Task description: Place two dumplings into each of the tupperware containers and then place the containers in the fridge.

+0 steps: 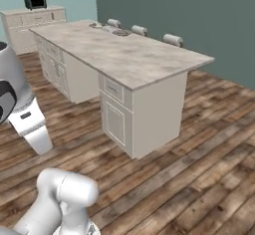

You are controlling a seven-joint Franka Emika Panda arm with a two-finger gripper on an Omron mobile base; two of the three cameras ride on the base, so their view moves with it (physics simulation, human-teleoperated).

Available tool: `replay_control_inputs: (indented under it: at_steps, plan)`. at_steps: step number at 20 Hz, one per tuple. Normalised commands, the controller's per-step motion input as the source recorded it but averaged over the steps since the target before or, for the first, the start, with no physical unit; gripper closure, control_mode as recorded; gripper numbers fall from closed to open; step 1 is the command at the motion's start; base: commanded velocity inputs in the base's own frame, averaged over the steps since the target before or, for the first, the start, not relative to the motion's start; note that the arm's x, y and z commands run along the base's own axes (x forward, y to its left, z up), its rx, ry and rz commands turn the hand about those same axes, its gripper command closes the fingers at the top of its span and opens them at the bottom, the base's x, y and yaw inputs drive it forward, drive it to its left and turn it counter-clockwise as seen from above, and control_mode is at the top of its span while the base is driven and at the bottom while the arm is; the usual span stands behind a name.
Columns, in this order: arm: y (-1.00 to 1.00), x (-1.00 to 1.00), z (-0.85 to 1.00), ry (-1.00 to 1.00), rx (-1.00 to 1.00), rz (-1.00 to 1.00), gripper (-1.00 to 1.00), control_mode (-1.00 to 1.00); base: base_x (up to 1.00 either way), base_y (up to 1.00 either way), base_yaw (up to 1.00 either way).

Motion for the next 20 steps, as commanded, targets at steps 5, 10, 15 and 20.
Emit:
replay_control_inputs:
  at_steps: [5,10,15,20]
  plan:
    - [0.0,0.0,0.0,0.0,0.0,0.0,-1.0,1.0,1.0,-0.71,-0.03]
    - [0.0,0.0,0.0,0.0,0.0,0.0,-1.0,1.0,1.0,-1.0,0.0]
    - [0.0,0.0,0.0,0.0,0.0,0.0,-1.0,1.0,1.0,-0.98,0.0]
    - [0.0,0.0,0.0,0.0,0.0,0.0,-1.0,1.0,1.0,-1.0,0.0]
